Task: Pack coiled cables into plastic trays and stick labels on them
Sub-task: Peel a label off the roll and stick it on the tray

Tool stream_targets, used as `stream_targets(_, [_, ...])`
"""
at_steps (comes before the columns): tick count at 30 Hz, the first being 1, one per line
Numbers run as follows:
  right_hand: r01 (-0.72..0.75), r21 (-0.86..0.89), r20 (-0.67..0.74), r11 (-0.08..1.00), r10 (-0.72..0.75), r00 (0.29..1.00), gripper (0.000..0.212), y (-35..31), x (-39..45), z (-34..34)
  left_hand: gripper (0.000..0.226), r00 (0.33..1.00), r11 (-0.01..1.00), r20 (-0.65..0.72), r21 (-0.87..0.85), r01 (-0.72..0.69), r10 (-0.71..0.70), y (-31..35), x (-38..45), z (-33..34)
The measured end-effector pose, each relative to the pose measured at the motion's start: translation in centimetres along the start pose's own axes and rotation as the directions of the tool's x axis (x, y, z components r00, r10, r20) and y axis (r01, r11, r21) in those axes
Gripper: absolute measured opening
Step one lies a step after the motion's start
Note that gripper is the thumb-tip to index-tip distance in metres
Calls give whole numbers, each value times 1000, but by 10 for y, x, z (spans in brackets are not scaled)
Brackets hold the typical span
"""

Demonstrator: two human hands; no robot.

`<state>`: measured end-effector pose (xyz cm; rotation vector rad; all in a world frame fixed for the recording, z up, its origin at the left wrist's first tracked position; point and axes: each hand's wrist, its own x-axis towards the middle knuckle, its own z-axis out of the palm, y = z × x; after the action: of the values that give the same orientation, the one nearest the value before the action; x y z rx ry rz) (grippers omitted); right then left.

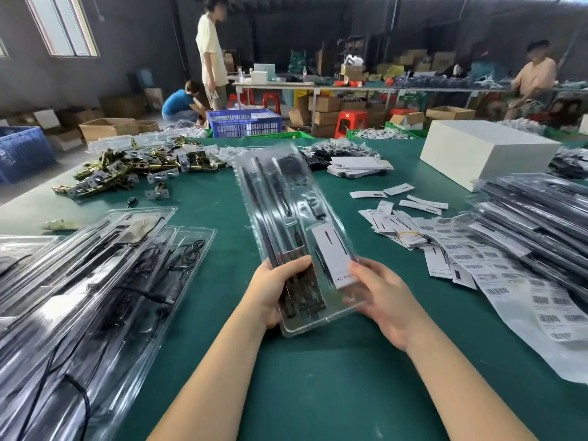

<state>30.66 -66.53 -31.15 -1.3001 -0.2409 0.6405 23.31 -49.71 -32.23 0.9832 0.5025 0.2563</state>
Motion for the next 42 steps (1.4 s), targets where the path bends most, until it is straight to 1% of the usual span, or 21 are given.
stream_targets(1, [-1,-4,31,1000,2,1000,23,-3,-1,-4,44,997,997,67,64,38,-43,3,-2,-3])
stream_targets(3, [-20,-18,113,1000,22,993,25,-9,-5,-9,33,976,976,191,210,65,-106,6,-4,-7])
stream_targets(4, [-19,-38,117,999,24,993,25,-11,-5,-11,28,962,957,239,284,63,-134,7,-5,-9])
stream_targets(6, [4,-67,14,998,-3,1000,21,-12,-3,-14,26,935,906,298,421,54,-194,7,-7,-11])
stream_targets(8, [18,-3,-97,1000,-18,995,18,-12,1,-17,33,912,836,328,548,29,-247,7,-7,-8])
stream_targets(10, [-6,71,-157,997,17,987,14,-12,4,-19,39,900,784,343,621,-3,-268,6,-7,-5])
stream_targets(12, [-30,73,-184,997,43,982,9,-9,6,-22,40,898,773,347,634,-13,-269,4,-6,-3])
stream_targets(16, [-23,92,-220,996,43,975,3,-7,9,-20,46,897,767,346,642,-13,-274,5,-6,-5])
stream_targets(21, [-8,79,-179,997,22,984,12,-7,9,-22,43,902,770,339,638,-13,-267,5,-7,-5])
stream_targets(23, [24,63,-175,998,-13,985,21,-6,9,-22,45,901,780,344,626,-10,-265,6,-6,-6])
stream_targets(25, [76,76,-222,994,-58,973,28,-8,10,-24,46,894,779,356,627,-11,-274,6,-6,-7])
stream_targets(27, [130,4,-298,992,-123,947,28,-9,11,-28,44,886,776,368,631,-14,-284,6,-6,-7])
stream_targets(29, [152,-21,-336,988,-150,930,28,-8,11,-30,40,879,775,379,632,-18,-289,6,-7,-6])
stream_targets(31, [147,10,-336,989,-135,932,27,-8,11,-31,39,880,777,380,630,-19,-287,6,-7,-7])
stream_targets(34, [73,37,-297,997,-59,953,23,-13,12,-32,36,884,776,372,631,-17,-283,6,-6,-7])
stream_targets(36, [33,33,-293,999,-22,956,24,-20,21,-33,34,889,777,366,630,-17,-277,7,-6,-7])
stream_targets(38, [19,-33,-324,999,-29,946,30,-33,35,-32,30,891,789,365,615,-13,-269,9,-6,-7])
stream_targets(40, [15,-179,-375,984,-83,923,42,-47,53,-33,24,887,796,375,605,-13,-270,11,-7,-9])
stream_targets(42, [12,-319,-424,948,-154,893,47,-60,68,-35,23,884,805,383,593,-14,-267,11,-9,-9])
